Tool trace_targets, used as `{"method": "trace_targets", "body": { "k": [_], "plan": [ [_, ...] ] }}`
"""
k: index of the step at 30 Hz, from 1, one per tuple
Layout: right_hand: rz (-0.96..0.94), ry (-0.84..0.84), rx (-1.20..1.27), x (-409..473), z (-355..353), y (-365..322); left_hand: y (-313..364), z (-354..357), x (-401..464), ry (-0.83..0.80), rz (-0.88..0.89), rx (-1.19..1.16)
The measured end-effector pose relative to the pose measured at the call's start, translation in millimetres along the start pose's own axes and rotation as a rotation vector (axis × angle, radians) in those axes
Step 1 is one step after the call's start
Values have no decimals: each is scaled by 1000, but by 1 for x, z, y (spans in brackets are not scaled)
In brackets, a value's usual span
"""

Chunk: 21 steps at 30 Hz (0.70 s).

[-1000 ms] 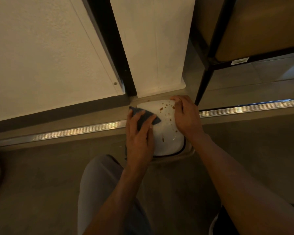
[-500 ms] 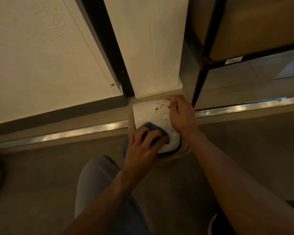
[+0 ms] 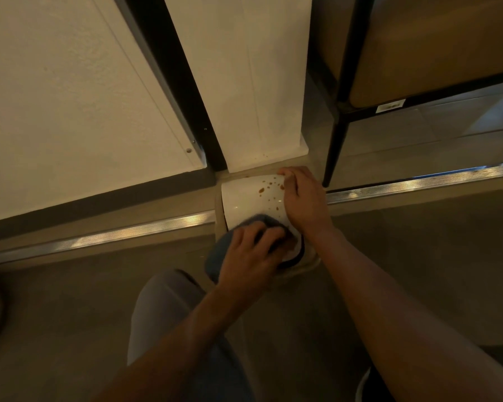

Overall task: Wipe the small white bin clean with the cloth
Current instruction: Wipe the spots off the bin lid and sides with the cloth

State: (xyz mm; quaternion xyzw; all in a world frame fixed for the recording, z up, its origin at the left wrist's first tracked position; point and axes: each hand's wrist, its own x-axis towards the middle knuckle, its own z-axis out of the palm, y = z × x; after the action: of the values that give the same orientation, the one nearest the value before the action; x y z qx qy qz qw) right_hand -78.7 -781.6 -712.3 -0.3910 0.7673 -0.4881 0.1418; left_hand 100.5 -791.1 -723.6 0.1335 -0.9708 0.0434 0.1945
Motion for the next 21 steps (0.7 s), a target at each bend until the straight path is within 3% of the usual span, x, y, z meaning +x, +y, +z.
{"method": "trace_targets", "body": {
  "k": [3, 6, 13, 15, 19, 21],
  "plan": [
    [0, -1, -7, 0, -1, 0, 2, 5, -17, -40, 74, 32],
    [-2, -3, -4, -1, 0, 0, -20, -3, -25, -19, 32, 35],
    [-22, 32, 14, -2, 2, 0, -25, -16, 29, 120, -378, -94],
    [-16, 20, 12, -1, 2, 0, -14, -10, 30, 138, -340, -100],
    [-4, 6, 21, -1, 1, 1, -12, -6, -5, 36, -98, -60],
    [-9, 20, 21, -2, 2, 2, -22, -9, -8, 60, -164, -55]
  ]
}}
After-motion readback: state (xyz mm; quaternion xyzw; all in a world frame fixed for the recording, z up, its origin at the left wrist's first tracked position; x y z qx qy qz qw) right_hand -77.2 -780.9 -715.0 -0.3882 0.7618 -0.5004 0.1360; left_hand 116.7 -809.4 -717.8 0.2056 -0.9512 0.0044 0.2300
